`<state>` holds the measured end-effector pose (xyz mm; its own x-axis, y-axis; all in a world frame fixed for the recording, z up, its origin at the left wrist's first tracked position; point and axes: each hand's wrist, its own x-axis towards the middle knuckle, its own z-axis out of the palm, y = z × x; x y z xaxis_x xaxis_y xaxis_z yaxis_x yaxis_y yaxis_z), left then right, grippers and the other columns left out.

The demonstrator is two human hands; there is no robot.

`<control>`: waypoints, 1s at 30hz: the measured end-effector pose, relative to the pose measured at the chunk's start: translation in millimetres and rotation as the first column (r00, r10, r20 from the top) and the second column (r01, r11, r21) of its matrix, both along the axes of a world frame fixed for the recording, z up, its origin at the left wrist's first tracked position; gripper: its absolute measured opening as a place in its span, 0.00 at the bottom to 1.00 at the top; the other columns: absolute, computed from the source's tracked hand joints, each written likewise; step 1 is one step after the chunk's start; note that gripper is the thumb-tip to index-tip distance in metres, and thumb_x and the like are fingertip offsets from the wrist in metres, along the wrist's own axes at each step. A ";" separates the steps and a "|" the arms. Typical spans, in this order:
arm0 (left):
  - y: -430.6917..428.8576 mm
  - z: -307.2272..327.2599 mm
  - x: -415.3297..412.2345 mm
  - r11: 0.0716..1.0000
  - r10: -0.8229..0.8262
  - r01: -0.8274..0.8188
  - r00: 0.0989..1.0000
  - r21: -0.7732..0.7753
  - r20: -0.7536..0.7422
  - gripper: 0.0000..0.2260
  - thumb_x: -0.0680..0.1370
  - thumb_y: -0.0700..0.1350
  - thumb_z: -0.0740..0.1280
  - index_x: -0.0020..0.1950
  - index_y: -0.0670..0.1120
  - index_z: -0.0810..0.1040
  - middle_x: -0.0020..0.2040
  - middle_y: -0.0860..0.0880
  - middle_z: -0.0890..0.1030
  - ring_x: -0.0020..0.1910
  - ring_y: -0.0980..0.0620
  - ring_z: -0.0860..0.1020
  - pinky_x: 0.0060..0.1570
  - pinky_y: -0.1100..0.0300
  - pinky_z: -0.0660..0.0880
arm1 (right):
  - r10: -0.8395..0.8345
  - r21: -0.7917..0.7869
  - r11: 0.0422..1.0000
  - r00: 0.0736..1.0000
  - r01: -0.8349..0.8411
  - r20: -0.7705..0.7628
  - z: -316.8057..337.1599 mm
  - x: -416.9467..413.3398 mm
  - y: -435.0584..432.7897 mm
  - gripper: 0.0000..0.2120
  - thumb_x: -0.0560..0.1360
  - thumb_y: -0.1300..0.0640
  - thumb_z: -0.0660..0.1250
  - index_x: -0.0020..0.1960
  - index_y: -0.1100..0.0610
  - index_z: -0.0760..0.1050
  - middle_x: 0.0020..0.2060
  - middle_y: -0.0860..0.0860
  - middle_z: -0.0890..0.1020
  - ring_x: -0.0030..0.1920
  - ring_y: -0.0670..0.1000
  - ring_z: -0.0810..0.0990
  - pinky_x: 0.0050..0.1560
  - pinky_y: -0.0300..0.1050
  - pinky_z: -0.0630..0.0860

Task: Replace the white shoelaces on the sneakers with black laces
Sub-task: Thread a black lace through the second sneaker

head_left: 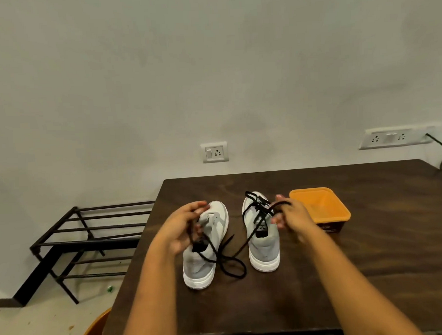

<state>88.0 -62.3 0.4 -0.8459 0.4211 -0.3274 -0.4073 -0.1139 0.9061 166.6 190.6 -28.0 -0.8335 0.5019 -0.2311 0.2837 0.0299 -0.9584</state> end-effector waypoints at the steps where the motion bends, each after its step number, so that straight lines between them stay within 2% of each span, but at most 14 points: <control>1: 9.0 4.0 7.7 0.995 -0.084 0.084 0.996 0.047 -0.005 0.11 0.81 0.36 0.56 0.55 0.44 0.77 0.44 0.51 0.84 0.26 0.58 0.74 0.24 0.68 0.68 | 0.076 -0.042 0.996 0.996 -0.079 -0.054 5.3 -4.2 -18.2 0.13 0.81 0.66 0.52 0.54 0.62 0.76 0.34 0.56 0.79 0.23 0.45 0.75 0.24 0.33 0.68; 3: 22.6 10.4 19.1 0.972 -0.220 0.220 0.975 0.087 -0.013 0.08 0.80 0.40 0.58 0.50 0.43 0.78 0.41 0.49 0.83 0.31 0.55 0.78 0.26 0.67 0.71 | 0.259 -0.018 0.965 0.962 -0.261 -0.086 13.7 -9.9 -49.8 0.15 0.80 0.68 0.53 0.55 0.61 0.78 0.40 0.54 0.81 0.33 0.45 0.78 0.34 0.35 0.70; 5: 29.7 13.6 26.7 0.951 -0.297 0.298 0.955 0.080 -0.021 0.08 0.79 0.44 0.61 0.48 0.42 0.78 0.38 0.48 0.81 0.31 0.55 0.78 0.25 0.67 0.72 | 0.366 -0.018 0.929 0.924 -0.370 -0.116 17.4 -10.5 -72.9 0.16 0.80 0.66 0.54 0.56 0.56 0.78 0.38 0.50 0.79 0.37 0.45 0.76 0.36 0.35 0.71; 8: 31.1 16.4 31.1 0.967 -0.252 0.252 0.968 0.028 -0.001 0.11 0.80 0.46 0.62 0.42 0.42 0.77 0.33 0.49 0.78 0.26 0.56 0.76 0.22 0.67 0.70 | 0.391 -0.218 0.883 0.908 -0.417 -0.152 10.9 -9.4 -88.9 0.12 0.82 0.53 0.56 0.52 0.53 0.78 0.37 0.47 0.80 0.39 0.46 0.78 0.48 0.45 0.77; 10: 28.3 16.6 31.0 0.977 -0.213 0.213 0.976 -0.004 0.049 0.14 0.80 0.48 0.61 0.37 0.43 0.76 0.30 0.50 0.76 0.23 0.56 0.74 0.20 0.67 0.68 | 0.370 -0.423 0.813 0.916 -0.400 -0.156 4.5 -7.5 -94.1 0.18 0.82 0.46 0.54 0.51 0.56 0.78 0.40 0.51 0.84 0.40 0.50 0.81 0.54 0.54 0.77; 12: 24.8 11.9 27.9 0.969 -0.204 0.207 0.978 -0.138 0.035 0.15 0.80 0.51 0.62 0.36 0.45 0.76 0.30 0.51 0.76 0.23 0.57 0.71 0.22 0.68 0.63 | 0.286 -0.484 0.818 0.950 -0.311 -0.127 2.6 -5.5 -95.7 0.21 0.82 0.44 0.53 0.44 0.58 0.76 0.33 0.52 0.81 0.27 0.48 0.76 0.37 0.46 0.78; 14: 20.8 6.1 24.4 0.961 -0.140 0.135 0.990 -0.241 -0.004 0.15 0.80 0.51 0.62 0.36 0.45 0.77 0.30 0.52 0.75 0.23 0.57 0.68 0.25 0.66 0.59 | 0.200 -0.460 0.862 0.977 -0.212 -0.076 -0.5 -5.9 -91.2 0.20 0.82 0.44 0.53 0.40 0.57 0.69 0.27 0.51 0.73 0.19 0.44 0.63 0.23 0.36 0.63; 16: 11.4 -1.9 18.4 0.971 0.023 -0.021 1.000 -0.239 0.007 0.15 0.80 0.49 0.62 0.37 0.43 0.77 0.28 0.51 0.75 0.21 0.56 0.68 0.23 0.66 0.60 | 0.166 -0.495 0.849 0.983 -0.184 -0.081 -1.4 -4.6 -78.1 0.18 0.82 0.46 0.54 0.40 0.57 0.67 0.25 0.50 0.68 0.18 0.43 0.57 0.20 0.33 0.53; 19: -13.2 -12.2 11.3 0.913 0.147 -0.149 0.989 -0.380 -0.036 0.15 0.81 0.45 0.60 0.38 0.40 0.78 0.33 0.47 0.80 0.22 0.54 0.69 0.22 0.65 0.61 | 0.121 -0.545 0.823 0.987 -0.160 -0.107 0.0 2.0 -47.3 0.18 0.81 0.46 0.56 0.37 0.56 0.68 0.21 0.47 0.64 0.18 0.41 0.55 0.19 0.32 0.50; 22: -23.3 -13.8 16.4 0.901 -0.017 0.027 0.999 -0.433 0.029 0.15 0.81 0.44 0.60 0.41 0.37 0.79 0.36 0.46 0.82 0.22 0.53 0.72 0.23 0.65 0.68 | 0.403 -0.339 0.869 0.913 -0.361 0.060 1.8 11.5 -29.4 0.19 0.80 0.46 0.58 0.38 0.58 0.72 0.24 0.48 0.67 0.19 0.42 0.60 0.18 0.32 0.55; 24: -17.8 -12.7 18.3 0.868 -0.125 0.135 0.991 -0.478 0.052 0.16 0.81 0.45 0.60 0.41 0.37 0.79 0.38 0.46 0.82 0.27 0.51 0.74 0.26 0.65 0.72 | 0.541 -0.195 0.839 0.821 -0.509 0.184 2.6 10.3 -34.5 0.16 0.81 0.51 0.59 0.45 0.61 0.78 0.30 0.50 0.77 0.26 0.43 0.71 0.22 0.33 0.66; 26: -9.3 -11.3 17.2 0.818 -0.190 0.180 0.981 -0.547 0.039 0.16 0.81 0.45 0.60 0.40 0.37 0.79 0.34 0.48 0.82 0.29 0.51 0.74 0.29 0.65 0.72 | 0.515 0.007 0.851 0.836 -0.525 0.193 0.9 1.7 -43.2 0.11 0.81 0.64 0.57 0.56 0.63 0.77 0.42 0.52 0.81 0.39 0.44 0.77 0.29 0.29 0.70; 27: -6.1 -11.9 14.8 0.778 -0.232 0.202 0.972 -0.596 0.026 0.17 0.81 0.46 0.60 0.39 0.38 0.80 0.32 0.50 0.82 0.31 0.51 0.74 0.33 0.64 0.72 | 0.478 0.132 0.853 0.858 -0.505 0.189 0.2 -2.2 -48.2 0.14 0.79 0.69 0.55 0.60 0.62 0.76 0.47 0.51 0.80 0.43 0.44 0.77 0.31 0.25 0.69; 30: -0.4 -13.3 7.3 0.662 -0.347 0.286 0.936 -0.693 0.054 0.18 0.81 0.49 0.61 0.36 0.41 0.81 0.35 0.50 0.83 0.39 0.49 0.75 0.48 0.58 0.75 | 0.455 0.275 0.834 0.878 -0.478 0.145 -4.0 -13.0 -55.4 0.24 0.75 0.74 0.52 0.65 0.61 0.73 0.49 0.48 0.77 0.44 0.42 0.75 0.34 0.26 0.69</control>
